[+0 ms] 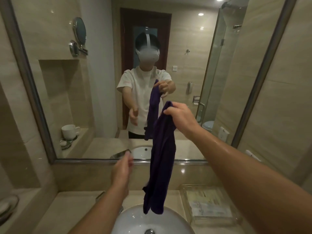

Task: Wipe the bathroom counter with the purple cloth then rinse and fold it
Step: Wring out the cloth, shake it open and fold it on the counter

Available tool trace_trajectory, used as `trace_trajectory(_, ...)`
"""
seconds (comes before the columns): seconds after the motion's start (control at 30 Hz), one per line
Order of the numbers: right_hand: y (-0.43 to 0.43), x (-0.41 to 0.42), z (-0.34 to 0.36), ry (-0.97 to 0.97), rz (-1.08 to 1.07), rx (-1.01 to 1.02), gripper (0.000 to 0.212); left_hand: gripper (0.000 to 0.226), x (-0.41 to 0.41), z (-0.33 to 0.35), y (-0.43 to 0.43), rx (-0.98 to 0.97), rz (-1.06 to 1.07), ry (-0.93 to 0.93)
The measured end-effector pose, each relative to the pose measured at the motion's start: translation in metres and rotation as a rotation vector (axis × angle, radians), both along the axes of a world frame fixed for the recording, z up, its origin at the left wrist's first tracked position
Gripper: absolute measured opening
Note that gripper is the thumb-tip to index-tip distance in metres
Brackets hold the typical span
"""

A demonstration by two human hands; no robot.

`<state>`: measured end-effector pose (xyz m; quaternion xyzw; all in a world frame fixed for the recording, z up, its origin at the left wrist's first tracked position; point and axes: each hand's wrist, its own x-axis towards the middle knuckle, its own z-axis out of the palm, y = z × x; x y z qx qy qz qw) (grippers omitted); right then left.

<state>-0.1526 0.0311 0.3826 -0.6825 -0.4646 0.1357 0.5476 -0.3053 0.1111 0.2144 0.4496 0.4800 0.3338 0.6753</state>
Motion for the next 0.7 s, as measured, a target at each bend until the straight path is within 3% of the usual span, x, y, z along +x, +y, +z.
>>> trace_trajectory(0.07, 0.003, -0.013, 0.005, 0.175, -0.008, 0.087, 0.018, 0.077, 0.004, -0.041, -0.011, -0.403, -0.107, -0.027)
trace_trajectory(0.13, 0.006, -0.023, 0.01, 0.335, -0.007, 0.131, 0.023, 0.098, 0.014, -0.067, -0.026, -0.7, -0.157, -0.168)
trace_trajectory(0.2, 0.006, -0.028, 0.014, 0.45, -0.001, 0.129, 0.024, 0.1, 0.034, -0.074, -0.038, -0.888, -0.202, -0.411)
trace_trajectory(0.27, 0.003, -0.027, 0.017, 0.533, -0.006, 0.133, 0.024, 0.088, 0.054, -0.066, -0.043, -0.921, -0.226, -0.662)
trace_trajectory(0.37, -0.007, -0.019, 0.02, 0.539, -0.053, 0.17, 0.029, 0.065, 0.068, -0.038, -0.04, -0.785, -0.215, -0.706)
trace_trajectory(0.47, -0.016, 0.001, 0.013, 0.261, -0.186, 0.13, 0.031, 0.045, 0.07, -0.013, -0.029, -0.619, -0.229, -0.624)
trace_trajectory(0.53, -0.02, 0.016, -0.001, 0.026, -0.249, 0.074, 0.031, 0.027, 0.068, 0.009, -0.023, -0.408, -0.321, -0.546)
trace_trajectory(0.6, -0.021, 0.022, -0.024, -0.121, -0.257, -0.049, 0.024, 0.01, 0.07, 0.028, -0.009, -0.115, -0.24, -0.422)
trace_trajectory(0.7, -0.015, 0.011, -0.063, -0.18, -0.201, -0.086, 0.024, 0.007, 0.069, 0.062, -0.004, 0.3, -0.175, -0.347)
